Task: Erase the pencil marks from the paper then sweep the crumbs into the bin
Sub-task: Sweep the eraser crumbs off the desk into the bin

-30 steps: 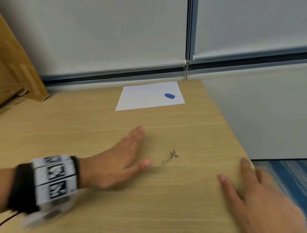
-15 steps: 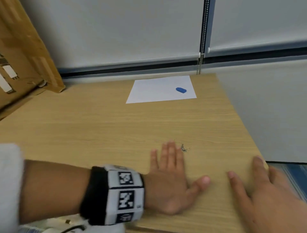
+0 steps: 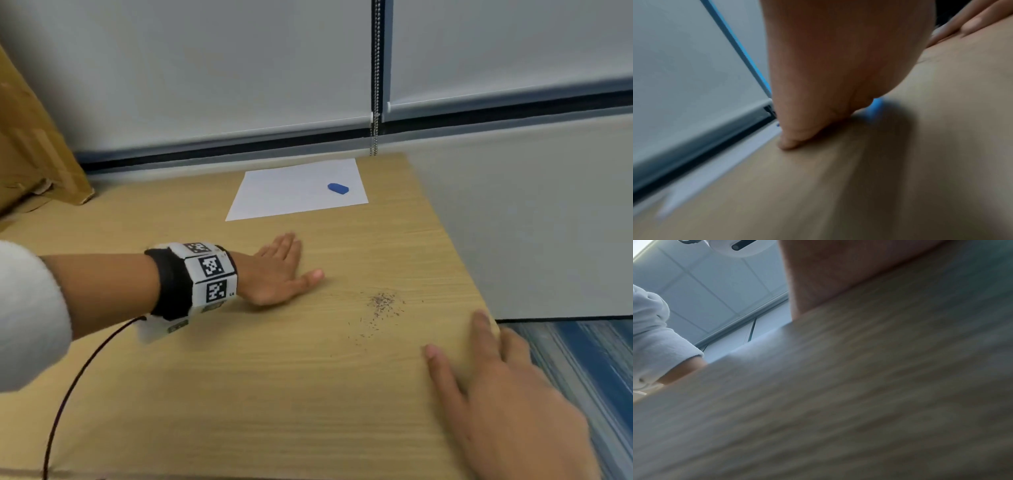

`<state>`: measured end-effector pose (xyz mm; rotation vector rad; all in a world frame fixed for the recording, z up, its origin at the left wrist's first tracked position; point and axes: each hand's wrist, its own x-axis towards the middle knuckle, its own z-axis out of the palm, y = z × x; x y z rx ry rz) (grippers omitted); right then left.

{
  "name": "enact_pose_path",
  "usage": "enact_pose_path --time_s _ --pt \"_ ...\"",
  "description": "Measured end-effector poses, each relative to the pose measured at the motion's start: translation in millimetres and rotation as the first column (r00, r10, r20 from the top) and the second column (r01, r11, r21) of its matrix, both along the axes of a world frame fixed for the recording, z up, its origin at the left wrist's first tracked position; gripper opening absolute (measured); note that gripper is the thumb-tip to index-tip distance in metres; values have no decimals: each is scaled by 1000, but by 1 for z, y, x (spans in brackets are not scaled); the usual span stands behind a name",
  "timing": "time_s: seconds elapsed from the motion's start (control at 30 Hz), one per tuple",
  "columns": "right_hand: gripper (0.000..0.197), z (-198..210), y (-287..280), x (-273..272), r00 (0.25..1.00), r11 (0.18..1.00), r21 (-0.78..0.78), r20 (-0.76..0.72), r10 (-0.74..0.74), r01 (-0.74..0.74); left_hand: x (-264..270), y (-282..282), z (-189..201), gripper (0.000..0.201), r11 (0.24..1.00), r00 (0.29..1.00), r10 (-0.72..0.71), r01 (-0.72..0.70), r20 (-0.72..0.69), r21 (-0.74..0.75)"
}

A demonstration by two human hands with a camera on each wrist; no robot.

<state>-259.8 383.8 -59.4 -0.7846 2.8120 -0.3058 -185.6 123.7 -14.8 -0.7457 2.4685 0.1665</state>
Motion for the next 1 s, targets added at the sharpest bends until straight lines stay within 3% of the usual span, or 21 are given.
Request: enact_pose_path --time_s 0.13,0.23,0.3,0.4,0.47,0.57,0.63,0.73,0.87,1.0 --pt "87 -1 1 -1 1000 1000 -7 14 2 -2 -29 47 -11 94 971 973 -228 225 28 86" --pt "91 0 1 -1 1000 1000 -8 11 9 -9 -52 83 -12 86 896 904 -427 421 11 138" --pt "91 1 1 0 1000 1000 -10 15 9 -9 -55 89 -8 81 859 874 -484 484 -41 166" --pt "92 1 1 -1 1000 1000 -4 19 11 -11 -34 69 0 92 899 898 -410 427 -162 96" --pt "89 1 1 -2 999 1000 3 36 6 -6 -1 48 -6 103 970 956 -231 242 -182 39" --pt "87 1 1 -4 998 1000 18 56 -10 9 48 33 -19 128 996 993 80 -82 -89 -20" --pt "86 0 0 -4 998 1000 7 61 -11 11 55 36 -25 136 988 987 154 -154 -38 -11" --pt "87 1 1 -3 998 1000 -5 57 -12 12 26 66 -22 121 992 993 114 -111 -42 63" --pt "82 -1 1 -2 999 1000 -19 49 -20 21 -34 115 -19 105 975 993 -105 115 -62 192" --pt "86 2 1 -1 1000 1000 -28 24 -7 8 -46 120 -5 95 949 967 -127 183 -222 256"
